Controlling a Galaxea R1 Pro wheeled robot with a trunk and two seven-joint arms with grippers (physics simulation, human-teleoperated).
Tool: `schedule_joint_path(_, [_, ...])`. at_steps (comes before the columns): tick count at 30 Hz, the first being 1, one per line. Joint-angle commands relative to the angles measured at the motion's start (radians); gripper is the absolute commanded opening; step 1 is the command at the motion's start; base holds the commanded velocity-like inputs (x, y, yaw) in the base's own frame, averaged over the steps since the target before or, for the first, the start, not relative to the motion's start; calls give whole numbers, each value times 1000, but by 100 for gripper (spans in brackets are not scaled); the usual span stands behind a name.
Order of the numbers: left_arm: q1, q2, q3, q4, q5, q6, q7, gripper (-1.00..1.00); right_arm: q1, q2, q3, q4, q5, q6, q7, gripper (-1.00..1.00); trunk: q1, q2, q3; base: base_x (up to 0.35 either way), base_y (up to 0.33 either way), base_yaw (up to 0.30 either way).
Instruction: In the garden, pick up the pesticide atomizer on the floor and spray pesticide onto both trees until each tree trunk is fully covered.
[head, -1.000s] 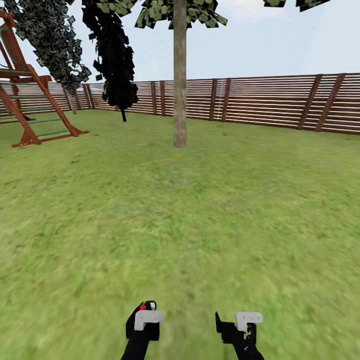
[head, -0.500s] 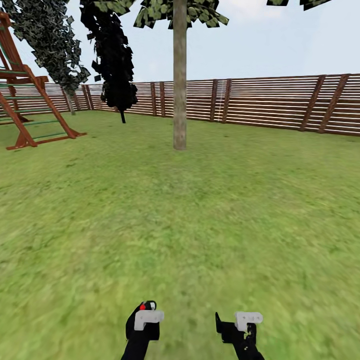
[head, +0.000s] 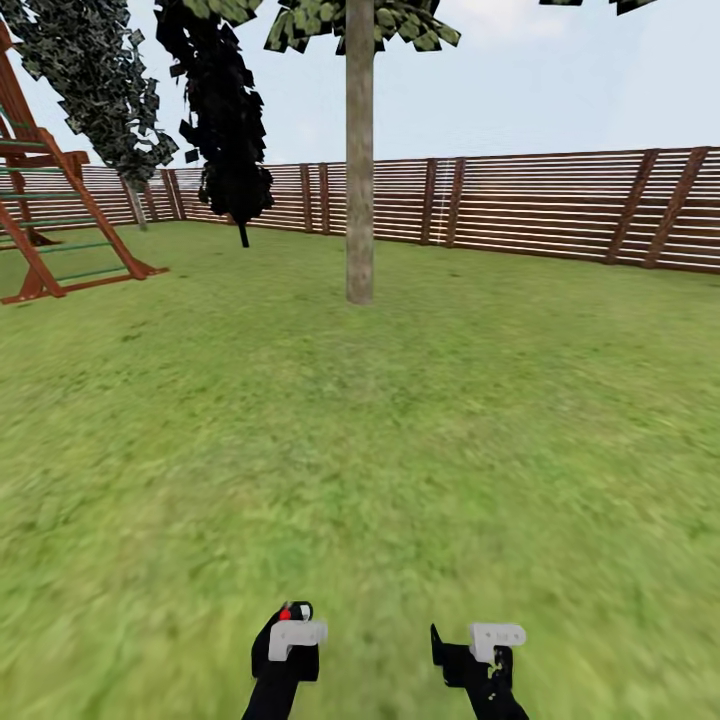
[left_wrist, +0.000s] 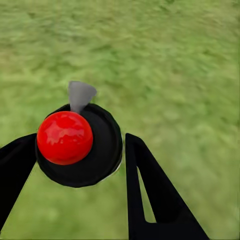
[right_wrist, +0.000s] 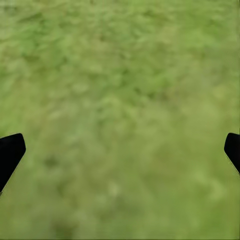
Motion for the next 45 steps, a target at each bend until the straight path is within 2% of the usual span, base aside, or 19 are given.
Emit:
schedule_joint_path(1, [-1,1,-5,0,10,-7,6,-100,0,0,2,-2,2,7,-6,100,0,0,-1,335,0,0])
schedule_joint_path(45, [-1,1,-5,1,10,-8,7,-100,0,-3,0,0,2,7,2,100,0,0,-1,335,0,0])
